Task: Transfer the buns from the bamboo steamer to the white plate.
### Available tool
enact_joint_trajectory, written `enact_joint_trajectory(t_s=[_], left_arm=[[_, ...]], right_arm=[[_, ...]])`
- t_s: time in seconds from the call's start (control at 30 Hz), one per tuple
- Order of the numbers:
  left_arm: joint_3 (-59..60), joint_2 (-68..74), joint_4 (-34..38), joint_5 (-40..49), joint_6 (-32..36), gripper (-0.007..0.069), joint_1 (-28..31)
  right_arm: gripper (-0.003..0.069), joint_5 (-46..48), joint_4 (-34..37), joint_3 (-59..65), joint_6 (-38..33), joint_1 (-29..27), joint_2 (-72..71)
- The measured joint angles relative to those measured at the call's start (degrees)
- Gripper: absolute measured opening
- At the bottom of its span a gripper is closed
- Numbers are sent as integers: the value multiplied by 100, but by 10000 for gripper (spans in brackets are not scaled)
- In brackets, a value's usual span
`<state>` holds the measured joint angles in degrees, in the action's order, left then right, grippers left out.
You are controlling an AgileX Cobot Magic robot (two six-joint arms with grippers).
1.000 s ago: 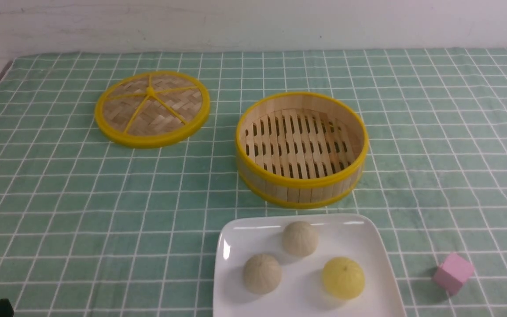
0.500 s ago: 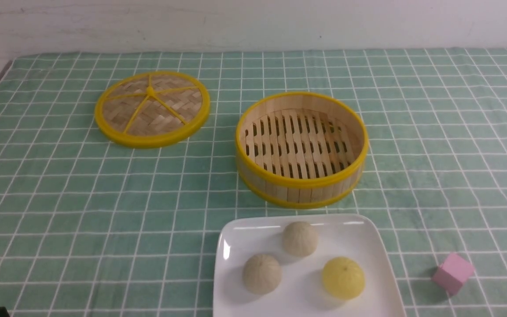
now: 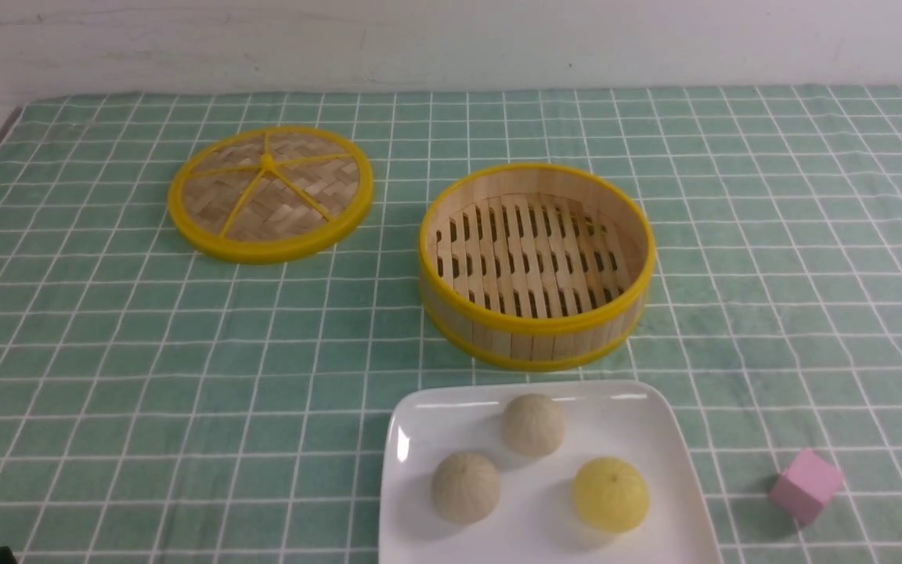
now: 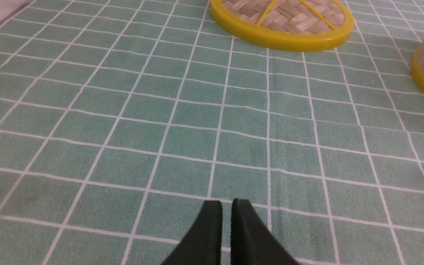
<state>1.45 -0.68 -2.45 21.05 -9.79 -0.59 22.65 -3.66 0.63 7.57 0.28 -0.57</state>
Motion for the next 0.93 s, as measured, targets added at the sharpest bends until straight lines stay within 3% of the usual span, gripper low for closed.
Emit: enact_joint_trajectory(t_s=[0.93], left_arm=[[0, 0, 0, 6, 0, 90, 0]], right_arm=[[103, 0, 0, 0, 0, 0, 0]])
